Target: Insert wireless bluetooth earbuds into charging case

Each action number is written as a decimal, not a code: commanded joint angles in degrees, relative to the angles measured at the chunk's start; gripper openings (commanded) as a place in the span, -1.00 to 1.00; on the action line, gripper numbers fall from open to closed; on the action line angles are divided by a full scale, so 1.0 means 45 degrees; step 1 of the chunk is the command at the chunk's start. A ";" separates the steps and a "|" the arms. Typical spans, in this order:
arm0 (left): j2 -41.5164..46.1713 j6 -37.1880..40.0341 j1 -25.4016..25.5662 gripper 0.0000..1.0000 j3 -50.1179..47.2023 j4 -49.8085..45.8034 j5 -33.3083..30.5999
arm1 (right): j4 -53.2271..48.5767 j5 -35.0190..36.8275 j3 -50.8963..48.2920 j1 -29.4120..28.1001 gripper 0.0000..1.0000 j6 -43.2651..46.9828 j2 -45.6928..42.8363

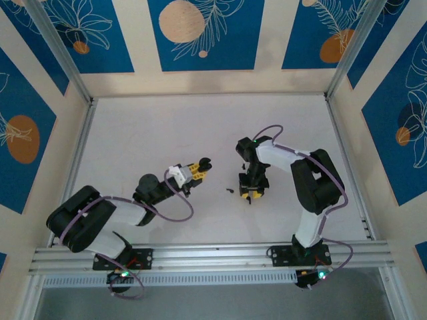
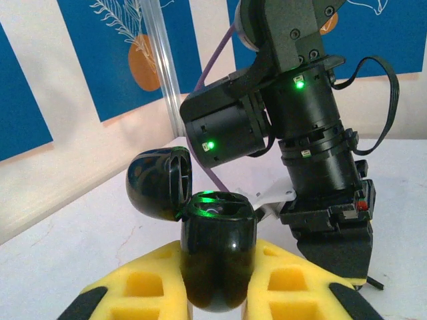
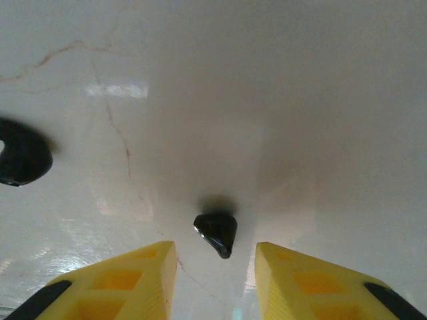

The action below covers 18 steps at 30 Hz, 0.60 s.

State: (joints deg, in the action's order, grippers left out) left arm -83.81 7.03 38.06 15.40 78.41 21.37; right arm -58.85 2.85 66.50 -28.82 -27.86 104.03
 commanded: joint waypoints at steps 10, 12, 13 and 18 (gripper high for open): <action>-0.0379 -0.0038 0.0136 -0.77 -0.0238 0.0484 -0.0197 | -0.0354 -0.0031 0.0467 -0.0276 -0.36 0.0486 0.0923; -0.0418 -0.0048 0.0138 -0.76 -0.0238 0.0475 -0.0192 | -0.0360 -0.0021 0.0385 -0.0279 -0.35 0.0477 0.0925; -0.0433 -0.0057 0.0138 -0.77 -0.0238 0.0477 -0.0183 | -0.0341 -0.0043 0.0368 -0.0289 -0.36 0.0487 0.0926; -0.0438 -0.0058 0.0140 -0.77 -0.0238 0.0473 -0.0160 | -0.0300 -0.0097 0.0253 -0.0296 -0.40 0.0468 0.0994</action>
State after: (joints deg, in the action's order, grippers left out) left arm -85.30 7.03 38.06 14.66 78.43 20.78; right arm -58.59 2.83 67.83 -29.67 -26.30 107.70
